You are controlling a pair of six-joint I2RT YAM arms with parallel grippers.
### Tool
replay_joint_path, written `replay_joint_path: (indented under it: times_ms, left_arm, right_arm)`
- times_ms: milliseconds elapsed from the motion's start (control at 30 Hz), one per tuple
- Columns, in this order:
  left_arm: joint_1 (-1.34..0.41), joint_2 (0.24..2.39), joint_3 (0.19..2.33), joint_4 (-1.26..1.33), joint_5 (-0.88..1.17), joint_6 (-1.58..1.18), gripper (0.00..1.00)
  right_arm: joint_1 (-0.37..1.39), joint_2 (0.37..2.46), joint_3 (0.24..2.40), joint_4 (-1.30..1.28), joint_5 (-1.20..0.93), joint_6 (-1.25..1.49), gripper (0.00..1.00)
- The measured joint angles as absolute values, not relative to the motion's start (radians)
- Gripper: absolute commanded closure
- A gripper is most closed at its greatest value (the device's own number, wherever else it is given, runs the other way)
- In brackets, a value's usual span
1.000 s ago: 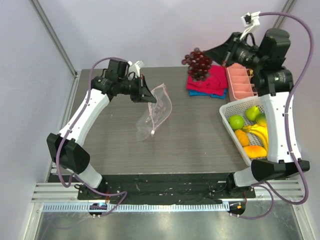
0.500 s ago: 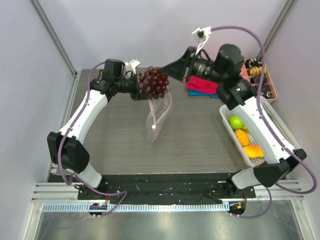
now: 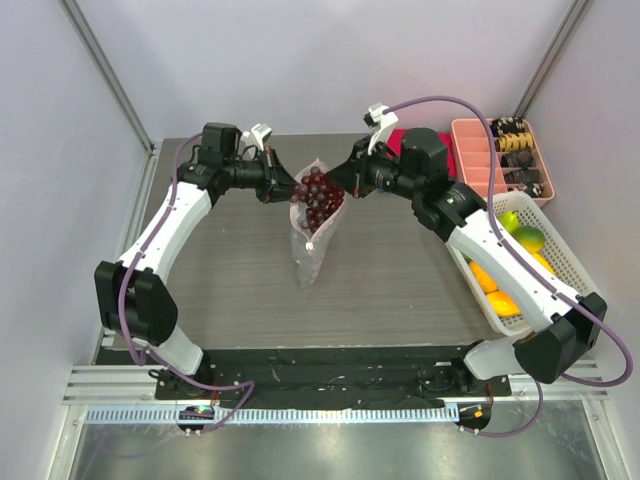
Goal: Place the food in the zip-top bag and seal the zipper
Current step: Place the fake fruit in the zipper food storage bag.
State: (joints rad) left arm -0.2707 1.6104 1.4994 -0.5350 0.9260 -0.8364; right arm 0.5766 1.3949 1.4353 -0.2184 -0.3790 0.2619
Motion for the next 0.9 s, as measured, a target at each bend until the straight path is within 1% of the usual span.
replay_joint_path:
  times_ms: [233,267,300,333,367,400,433,467,533,633,800,867,900]
  left_arm:
    - [-0.260,1.610,1.499,-0.512,0.947,-0.854,1.00]
    - [-0.259,1.610,1.499,-0.512,0.947,-0.856,1.00]
    - [-0.259,1.610,1.499,-0.512,0.947,-0.857,1.00]
    - [-0.259,1.610,1.499,-0.512,0.947,-0.857,1.00]
    - [-0.259,1.610,1.499,-0.512,0.949,-0.857,1.00]
    - [-0.259,1.610,1.499,-0.512,0.951,-0.857,1.00]
    - [-0.259,1.610,1.499,-0.512,0.953,-0.858,1.00]
    - [-0.259,1.610,1.499,-0.512,0.954,-0.858,1.00]
    - [-0.259,1.610,1.499,-0.512,0.957,-0.858,1.00]
    - [-0.259,1.610,1.499,-0.512,0.962,-0.858,1.00]
    - [-0.259,1.610,1.499,-0.512,0.963,-0.858,1.00]
    - [-0.259,1.610,1.499,-0.512,0.963,-0.857,1.00]
    - [-0.259,1.610,1.499,-0.512,0.963,-0.857,1.00]
  right_arm:
    - [0.658,1.349,1.430,-0.291,-0.241,0.112,0.99]
    - [0.670,1.349,1.430,-0.301,-0.224,0.094,0.92]
    - [0.683,1.349,1.430,-0.311,-0.208,0.078,0.82]
    - [0.691,1.349,1.430,-0.322,-0.203,0.068,0.70]
    - [0.700,1.350,1.431,-0.333,-0.200,0.055,0.44]
    - [0.706,1.350,1.431,-0.342,-0.199,0.046,0.33]
    - [0.710,1.350,1.434,-0.351,-0.202,0.039,0.15]
    - [0.712,1.350,1.438,-0.361,-0.211,0.026,0.10]
    - [0.714,1.350,1.451,-0.377,-0.222,0.021,0.08]
    - [0.715,1.351,1.487,-0.402,-0.212,0.018,0.10]
    - [0.704,1.350,1.515,-0.442,-0.141,0.051,0.10]
    - [0.700,1.350,1.503,-0.467,-0.122,0.072,0.12]
    - [0.698,1.350,1.497,-0.478,-0.117,0.080,0.16]
